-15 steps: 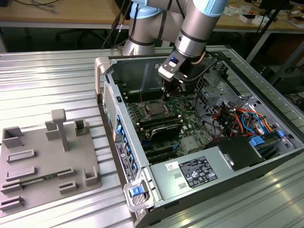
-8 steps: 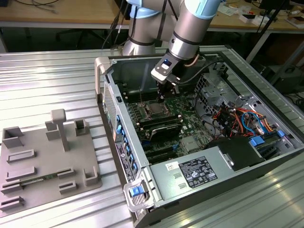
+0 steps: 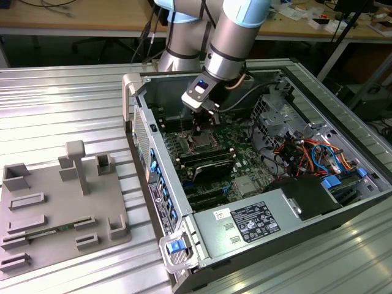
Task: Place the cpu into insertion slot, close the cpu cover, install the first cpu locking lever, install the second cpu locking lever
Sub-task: 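Close the cpu cover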
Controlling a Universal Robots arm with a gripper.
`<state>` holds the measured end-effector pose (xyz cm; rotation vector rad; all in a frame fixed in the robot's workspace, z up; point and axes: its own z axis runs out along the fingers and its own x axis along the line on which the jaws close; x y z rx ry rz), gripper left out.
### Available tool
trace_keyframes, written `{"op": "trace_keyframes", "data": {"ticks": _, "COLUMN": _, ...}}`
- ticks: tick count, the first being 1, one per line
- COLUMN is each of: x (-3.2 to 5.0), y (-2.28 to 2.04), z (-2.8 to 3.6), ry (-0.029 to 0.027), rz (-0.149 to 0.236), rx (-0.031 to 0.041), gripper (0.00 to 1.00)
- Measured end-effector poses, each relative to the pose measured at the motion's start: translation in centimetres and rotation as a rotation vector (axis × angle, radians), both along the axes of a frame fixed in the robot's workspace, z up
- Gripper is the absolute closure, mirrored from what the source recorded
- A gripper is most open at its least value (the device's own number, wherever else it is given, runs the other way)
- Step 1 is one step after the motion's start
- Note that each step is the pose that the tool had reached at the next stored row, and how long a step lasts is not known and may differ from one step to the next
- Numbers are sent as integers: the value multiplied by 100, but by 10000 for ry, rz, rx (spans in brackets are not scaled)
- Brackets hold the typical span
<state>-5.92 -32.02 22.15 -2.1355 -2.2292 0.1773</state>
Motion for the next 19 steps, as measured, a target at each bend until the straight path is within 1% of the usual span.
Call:
{"op": "trace_keyframes", "data": {"ticks": 3, "x": -54, "y": 0, "z": -14, "ry": 1, "rz": 57, "rx": -2, "gripper": 89}}
{"op": "trace_keyframes", "data": {"ticks": 6, "x": -116, "y": -1, "z": -54, "ry": 1, "rz": 109, "rx": -2, "gripper": 89}}
{"op": "trace_keyframes", "data": {"ticks": 8, "x": -135, "y": -1, "z": -86, "ry": 1, "rz": 137, "rx": -2, "gripper": 89}}
{"op": "trace_keyframes", "data": {"ticks": 11, "x": -143, "y": 0, "z": -137, "ry": 1, "rz": 168, "rx": -2, "gripper": 89}}
{"op": "trace_keyframes", "data": {"ticks": 13, "x": -143, "y": 0, "z": -157, "ry": 0, "rz": 179, "rx": -2, "gripper": 89}}
{"op": "trace_keyframes", "data": {"ticks": 17, "x": -145, "y": 0, "z": -164, "ry": 1, "rz": 202, "rx": 8, "gripper": 89}}
{"op": "trace_keyframes", "data": {"ticks": 19, "x": -143, "y": 0, "z": -163, "ry": -11, "rz": 225, "rx": 10, "gripper": 89}}
